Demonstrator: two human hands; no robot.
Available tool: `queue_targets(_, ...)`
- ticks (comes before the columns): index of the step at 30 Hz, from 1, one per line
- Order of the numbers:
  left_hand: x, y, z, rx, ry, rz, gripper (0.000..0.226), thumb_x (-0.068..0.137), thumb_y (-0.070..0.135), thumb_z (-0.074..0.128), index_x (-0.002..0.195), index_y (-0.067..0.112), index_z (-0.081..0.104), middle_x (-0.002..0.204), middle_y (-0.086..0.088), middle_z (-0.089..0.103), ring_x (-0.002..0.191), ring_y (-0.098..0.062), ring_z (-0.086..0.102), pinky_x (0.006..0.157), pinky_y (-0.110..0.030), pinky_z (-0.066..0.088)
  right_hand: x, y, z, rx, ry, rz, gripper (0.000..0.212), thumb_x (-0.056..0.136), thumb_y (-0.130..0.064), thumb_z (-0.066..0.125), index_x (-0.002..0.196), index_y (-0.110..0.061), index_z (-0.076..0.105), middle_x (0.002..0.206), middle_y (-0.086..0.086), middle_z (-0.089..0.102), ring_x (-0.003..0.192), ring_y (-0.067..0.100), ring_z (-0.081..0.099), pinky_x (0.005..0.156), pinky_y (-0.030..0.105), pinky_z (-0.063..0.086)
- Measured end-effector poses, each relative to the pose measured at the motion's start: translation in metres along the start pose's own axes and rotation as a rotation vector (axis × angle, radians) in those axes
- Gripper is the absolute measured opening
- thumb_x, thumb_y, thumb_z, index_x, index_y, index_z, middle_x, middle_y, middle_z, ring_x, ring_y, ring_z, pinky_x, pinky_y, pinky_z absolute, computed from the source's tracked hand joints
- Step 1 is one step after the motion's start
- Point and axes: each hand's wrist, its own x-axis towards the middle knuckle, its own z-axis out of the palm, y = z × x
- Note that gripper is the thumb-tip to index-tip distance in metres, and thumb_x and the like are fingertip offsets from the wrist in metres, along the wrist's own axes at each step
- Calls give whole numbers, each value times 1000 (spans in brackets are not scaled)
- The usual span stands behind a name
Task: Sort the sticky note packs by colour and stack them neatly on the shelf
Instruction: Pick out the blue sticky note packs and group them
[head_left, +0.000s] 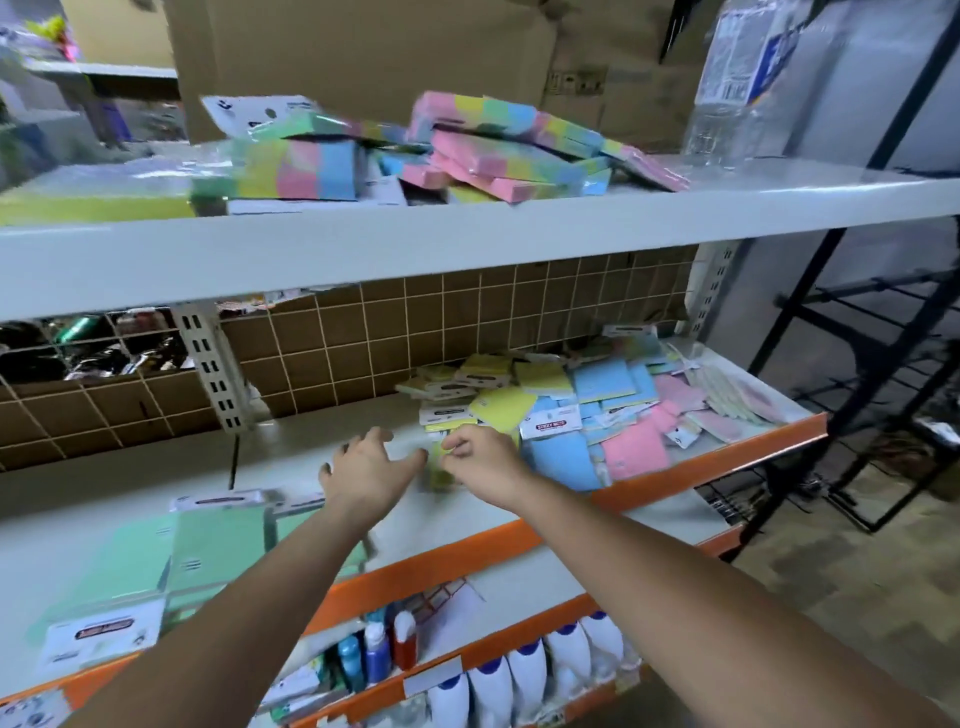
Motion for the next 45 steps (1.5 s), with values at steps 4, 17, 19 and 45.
queue_targets(4, 10, 46, 22, -52, 0, -17, 53, 86, 55, 52, 129, 25, 52, 130, -3, 57, 127, -24, 42, 104, -39, 30, 17, 17, -37, 8, 1, -27, 22, 87, -21, 60, 107, -20, 68, 101, 1, 69, 82, 16, 59, 60, 21, 46)
queue_targets(17, 29, 164, 82, -161, 19, 8, 50, 88, 54, 54, 124, 19, 57, 124, -4, 62, 117, -26, 55, 97, -37, 43, 67, 71, -158, -83, 69, -73, 7, 87, -21, 60, 85, -27, 61, 89, -2, 68, 85, 18, 64, 71, 24, 47)
queue_targets(19, 31, 177, 87, -179, 20, 31, 48, 90, 49, 53, 126, 16, 56, 125, -4, 62, 115, -27, 56, 92, -33, 45, 71, 79, -176, -118, 122, -54, 7, 85, -22, 58, 82, -27, 62, 90, 0, 70, 85, 20, 64, 68, 24, 46)
queue_targets(45, 38, 227, 120, -515, -227, 28, 37, 93, 6, 41, 126, 9, 58, 103, -4, 60, 87, -22, 54, 60, -20, 42, 84, 113, -223, -68, 224, 391, 54, 83, -43, 70, 114, 0, 60, 89, 9, 57, 78, 25, 53, 53, 27, 34)
